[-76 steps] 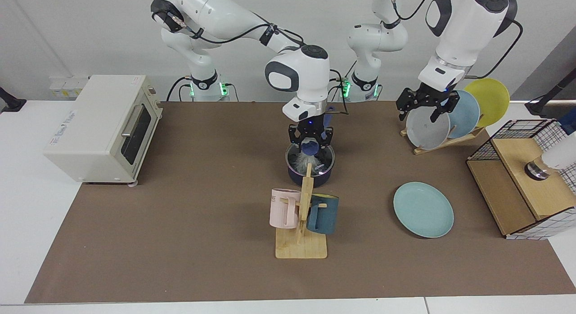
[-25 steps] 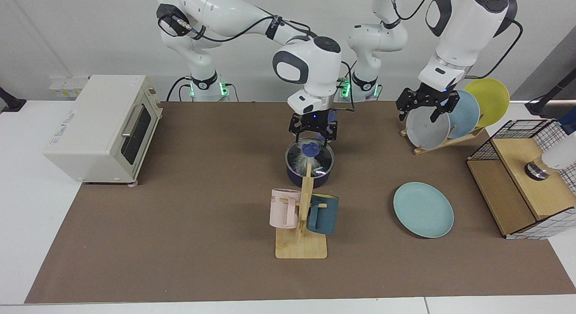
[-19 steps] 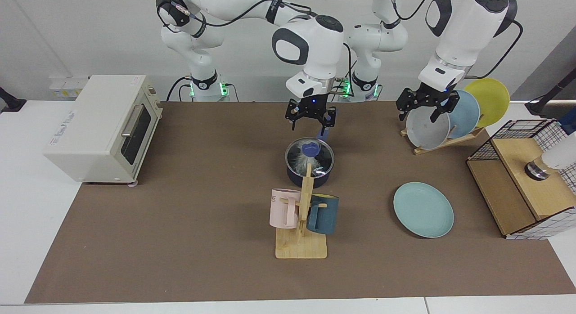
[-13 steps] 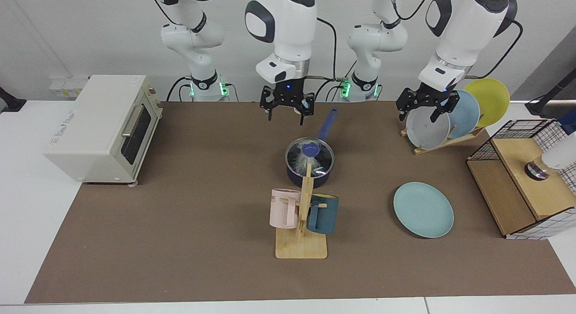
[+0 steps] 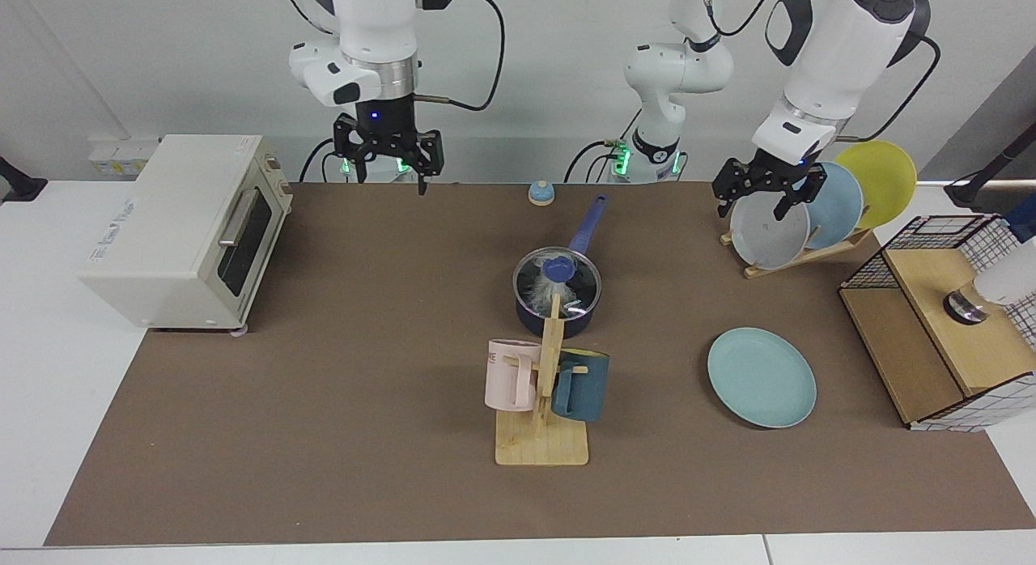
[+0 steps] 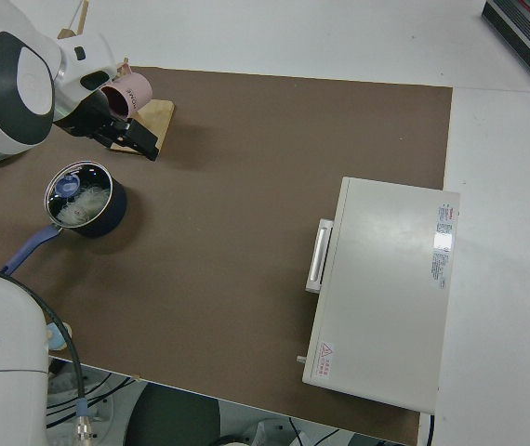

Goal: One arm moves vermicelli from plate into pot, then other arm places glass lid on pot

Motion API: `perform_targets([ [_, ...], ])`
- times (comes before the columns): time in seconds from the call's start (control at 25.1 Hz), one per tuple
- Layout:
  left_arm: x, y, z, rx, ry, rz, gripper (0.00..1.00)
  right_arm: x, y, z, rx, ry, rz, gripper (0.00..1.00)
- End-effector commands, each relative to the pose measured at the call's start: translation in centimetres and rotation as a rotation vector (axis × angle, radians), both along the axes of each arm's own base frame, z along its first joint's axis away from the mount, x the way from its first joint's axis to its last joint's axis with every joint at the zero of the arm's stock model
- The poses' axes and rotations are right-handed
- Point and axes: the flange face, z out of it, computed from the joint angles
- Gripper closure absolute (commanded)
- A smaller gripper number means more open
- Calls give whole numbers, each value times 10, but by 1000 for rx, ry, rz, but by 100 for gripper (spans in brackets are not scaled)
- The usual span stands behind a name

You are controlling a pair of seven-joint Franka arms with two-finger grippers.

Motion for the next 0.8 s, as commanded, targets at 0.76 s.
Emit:
perform_targets([
  [0.76,-4,1,5,-11,2,-12,0,17,-85,-9,73,37,78,0],
])
